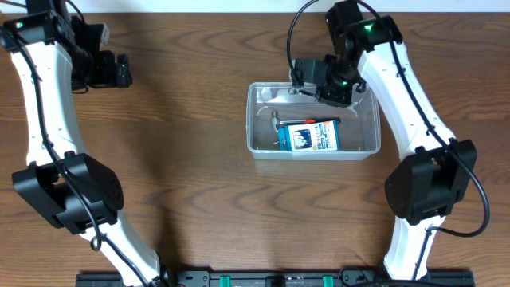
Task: Pack container
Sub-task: 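Lift the wrench and carry it left over the container, then lower the wrench into the container and open the right gripper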
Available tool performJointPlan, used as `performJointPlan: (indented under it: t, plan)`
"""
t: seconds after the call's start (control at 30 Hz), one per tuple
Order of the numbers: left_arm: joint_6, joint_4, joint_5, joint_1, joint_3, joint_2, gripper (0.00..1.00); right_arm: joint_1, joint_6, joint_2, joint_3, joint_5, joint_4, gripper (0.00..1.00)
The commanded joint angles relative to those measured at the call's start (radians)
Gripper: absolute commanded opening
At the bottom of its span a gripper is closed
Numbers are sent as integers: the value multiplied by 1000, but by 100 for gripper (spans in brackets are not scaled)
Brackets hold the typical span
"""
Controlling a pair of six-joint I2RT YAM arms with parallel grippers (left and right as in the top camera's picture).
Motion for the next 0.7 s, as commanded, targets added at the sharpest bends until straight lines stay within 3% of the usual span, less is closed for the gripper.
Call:
performJointPlan:
  t: [0.0,0.4,0.67]
  plan:
    - [-2,-3,10,3,-6,11,98,7,-19,-3,-30,-37,0,1]
    - [-2,-3,10,3,-6,11,98,7,-19,-3,-210,-43,42,3]
    - [-1,-3,10,3,-6,11,98,6,2,-3,-276,-43,108,19]
